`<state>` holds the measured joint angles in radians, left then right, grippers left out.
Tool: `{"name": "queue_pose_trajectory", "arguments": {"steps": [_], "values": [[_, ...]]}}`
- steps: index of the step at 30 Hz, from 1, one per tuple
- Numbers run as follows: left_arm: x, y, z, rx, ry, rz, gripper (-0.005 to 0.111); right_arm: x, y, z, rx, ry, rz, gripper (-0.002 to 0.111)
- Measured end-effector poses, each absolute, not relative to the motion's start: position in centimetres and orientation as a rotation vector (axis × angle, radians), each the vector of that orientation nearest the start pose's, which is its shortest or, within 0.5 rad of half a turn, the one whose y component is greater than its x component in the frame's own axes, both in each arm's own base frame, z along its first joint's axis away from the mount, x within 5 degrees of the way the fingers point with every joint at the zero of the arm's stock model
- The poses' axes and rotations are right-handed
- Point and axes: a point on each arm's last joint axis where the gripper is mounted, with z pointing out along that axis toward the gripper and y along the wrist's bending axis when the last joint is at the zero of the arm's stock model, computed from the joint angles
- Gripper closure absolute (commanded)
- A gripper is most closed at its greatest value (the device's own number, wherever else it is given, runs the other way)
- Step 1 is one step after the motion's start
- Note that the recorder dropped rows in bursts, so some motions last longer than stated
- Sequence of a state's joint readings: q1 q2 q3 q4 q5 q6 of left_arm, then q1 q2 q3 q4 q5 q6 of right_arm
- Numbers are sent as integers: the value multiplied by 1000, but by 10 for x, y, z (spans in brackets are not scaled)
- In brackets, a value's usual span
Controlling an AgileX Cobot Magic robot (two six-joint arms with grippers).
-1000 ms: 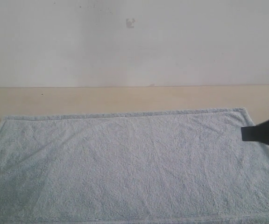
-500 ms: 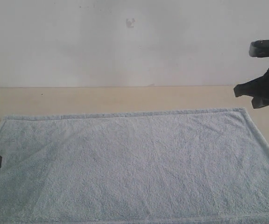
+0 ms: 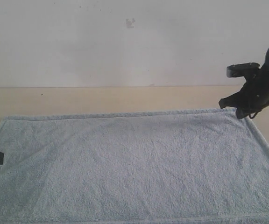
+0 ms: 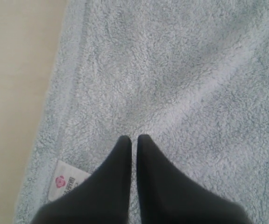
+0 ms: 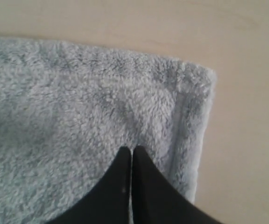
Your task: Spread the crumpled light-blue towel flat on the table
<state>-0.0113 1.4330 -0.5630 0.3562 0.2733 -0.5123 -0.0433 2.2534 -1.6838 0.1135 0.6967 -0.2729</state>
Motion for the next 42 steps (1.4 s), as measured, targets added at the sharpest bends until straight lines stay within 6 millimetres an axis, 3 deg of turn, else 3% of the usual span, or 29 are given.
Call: {"name": "queue_pose_trajectory", "arguments": {"steps": [9, 15, 20, 24, 32, 36, 42], "values": [[241, 5, 170, -241, 2570, 37, 103, 499, -18, 137, -246, 2685, -26, 108], [241, 5, 170, -238, 2567, 35, 103, 499, -21, 121, -254, 2723, -42, 108], [241, 5, 170, -238, 2567, 35, 103, 499, -24, 119, -255, 2730, -78, 108], [241, 5, 170, -240, 2567, 34, 103, 499, -33, 119, -211, 2733, -103, 108], [241, 5, 170, -240, 2567, 34, 103, 495, -69, 119, -109, 2748, -125, 108], [241, 5, 170, -240, 2567, 34, 103, 495, -67, 131, -104, 2720, -81, 108], [241, 5, 170, -240, 2567, 34, 103, 496, -52, 147, -146, 2661, 146, 108]]}}
